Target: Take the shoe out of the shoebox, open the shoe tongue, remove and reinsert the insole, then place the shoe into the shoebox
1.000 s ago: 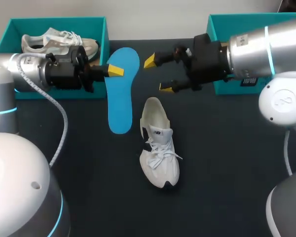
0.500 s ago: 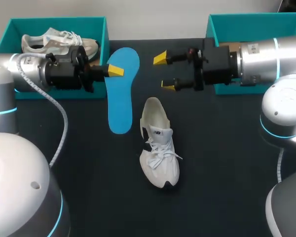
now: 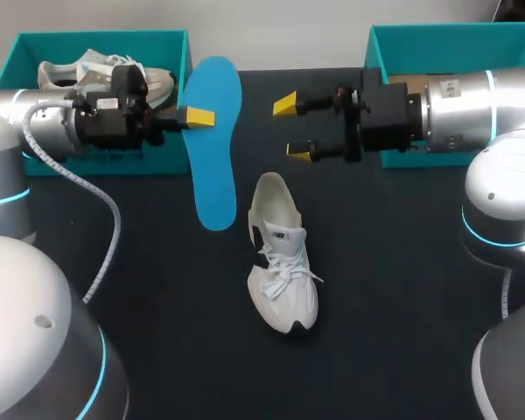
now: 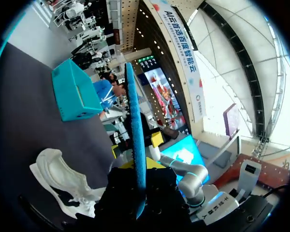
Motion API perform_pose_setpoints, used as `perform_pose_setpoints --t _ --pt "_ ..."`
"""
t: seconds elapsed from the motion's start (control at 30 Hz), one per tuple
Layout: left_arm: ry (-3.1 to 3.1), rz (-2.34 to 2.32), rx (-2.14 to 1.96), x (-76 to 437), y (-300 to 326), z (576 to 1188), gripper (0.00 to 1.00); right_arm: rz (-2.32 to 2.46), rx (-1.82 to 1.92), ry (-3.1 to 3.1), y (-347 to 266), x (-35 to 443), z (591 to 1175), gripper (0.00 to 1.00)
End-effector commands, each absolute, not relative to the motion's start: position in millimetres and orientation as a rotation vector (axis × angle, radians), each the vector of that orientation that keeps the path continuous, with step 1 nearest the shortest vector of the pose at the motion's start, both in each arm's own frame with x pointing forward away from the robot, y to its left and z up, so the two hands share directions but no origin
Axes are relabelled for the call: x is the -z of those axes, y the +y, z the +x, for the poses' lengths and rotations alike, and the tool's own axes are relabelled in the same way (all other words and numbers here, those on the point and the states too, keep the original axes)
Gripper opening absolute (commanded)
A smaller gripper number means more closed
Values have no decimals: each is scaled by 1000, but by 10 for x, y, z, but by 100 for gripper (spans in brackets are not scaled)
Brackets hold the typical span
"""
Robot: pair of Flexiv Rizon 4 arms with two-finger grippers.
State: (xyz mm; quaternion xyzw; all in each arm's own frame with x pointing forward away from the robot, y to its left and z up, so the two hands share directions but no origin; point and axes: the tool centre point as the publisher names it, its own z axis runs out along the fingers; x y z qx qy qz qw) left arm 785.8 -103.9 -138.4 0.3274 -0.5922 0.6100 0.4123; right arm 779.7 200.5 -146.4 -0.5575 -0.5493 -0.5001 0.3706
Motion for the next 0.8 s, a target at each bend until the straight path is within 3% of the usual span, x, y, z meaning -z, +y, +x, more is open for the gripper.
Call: perform_pose_setpoints --t 0.03,0.3,0.63,0.8 --pt "-1846 378 -1969 1374 -1028 7851 0 -1433 1283 -1409 2035 1464 7804 100" --pt "-2196 -122 -2425 1361 -1034 7997 0 -1433 1283 -1409 2035 1464 7804 100" --pt "-2403 -1164 -2635 1330 -1029 8035 0 -1433 1283 -1409 2035 1464 7804 100" --pt "-2375 -1237 -2696 1303 -993 7937 0 -1433 1283 -1409 2035 1464 7804 100"
